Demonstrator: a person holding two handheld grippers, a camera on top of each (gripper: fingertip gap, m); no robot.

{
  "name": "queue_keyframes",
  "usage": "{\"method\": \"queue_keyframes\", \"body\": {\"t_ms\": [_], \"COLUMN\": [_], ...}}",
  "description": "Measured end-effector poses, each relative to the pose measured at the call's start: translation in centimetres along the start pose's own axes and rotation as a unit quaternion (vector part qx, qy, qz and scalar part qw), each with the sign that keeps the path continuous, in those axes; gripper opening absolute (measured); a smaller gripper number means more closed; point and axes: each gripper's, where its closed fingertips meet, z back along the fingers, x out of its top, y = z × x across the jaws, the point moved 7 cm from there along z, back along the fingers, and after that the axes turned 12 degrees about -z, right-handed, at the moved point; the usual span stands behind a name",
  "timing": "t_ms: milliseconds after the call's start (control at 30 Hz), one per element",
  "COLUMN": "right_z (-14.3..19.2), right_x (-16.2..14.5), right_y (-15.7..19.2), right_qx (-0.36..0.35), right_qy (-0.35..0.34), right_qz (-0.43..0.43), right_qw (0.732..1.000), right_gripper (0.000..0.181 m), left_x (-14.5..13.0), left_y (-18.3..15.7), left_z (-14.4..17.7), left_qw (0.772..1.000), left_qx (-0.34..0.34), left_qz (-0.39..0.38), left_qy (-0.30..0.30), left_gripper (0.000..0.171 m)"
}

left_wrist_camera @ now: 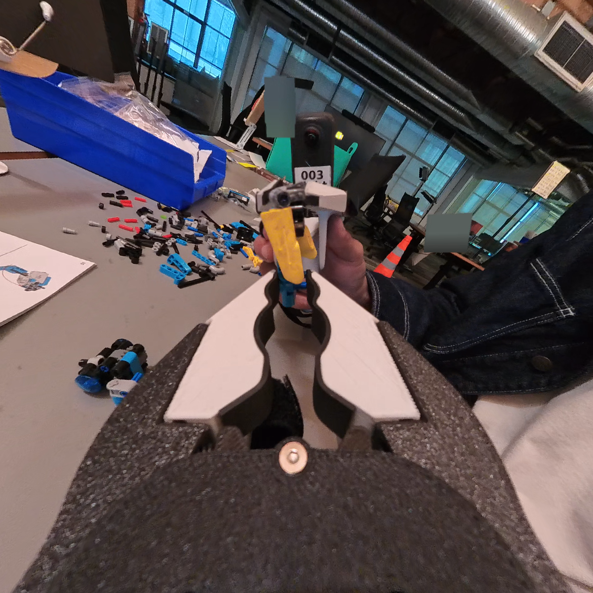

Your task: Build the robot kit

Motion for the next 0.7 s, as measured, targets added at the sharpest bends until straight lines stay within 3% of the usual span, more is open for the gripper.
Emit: {"method": "queue_keyframes", "body": {"t_ms": [67,133,200,467,533,700], "right_z": [0.3,0.6,0.8,-0.1,-0.1,0.1], "right_x": [0.1,0.2,0.3,-0.6,-0.6,-0.8], "right_y": [-0.4,-0.7,-0.7,-0.1,0.2,0.7], "right_qx": [-0.019,-0.023,-0.029,-0.040,-0.023,0.098], "right_qy": [0.002,-0.006,-0.009,0.030,0.031,0.041], "right_qz": [0.000,-0.010,-0.009,0.043,0.035,-0.089], "right_qw": [1.000,1.000,0.999,0.998,0.999,0.990], "right_gripper": [0.010,0.011,0.010,0.011,0.011,0.010], "left_x": [0.0,0.3,1.0,1.4,1.5,2.1], "left_y": [0.4,1.1,1.5,0.8,0.4,-0.8], "left_z": [0.2,0.6,1.4,1.6,1.6,1.9], "left_qw": [1.000,0.999,0.997,0.998,0.999,0.996], "left_qx": [0.020,0.051,0.069,0.038,0.020,-0.064], "left_qz": [-0.001,-0.002,-0.005,-0.020,-0.021,0.011], "left_qy": [-0.001,-0.007,-0.028,-0.038,-0.042,-0.068], "left_gripper": [0.016,0.033,0.039,0.024,0.017,0.010]}}
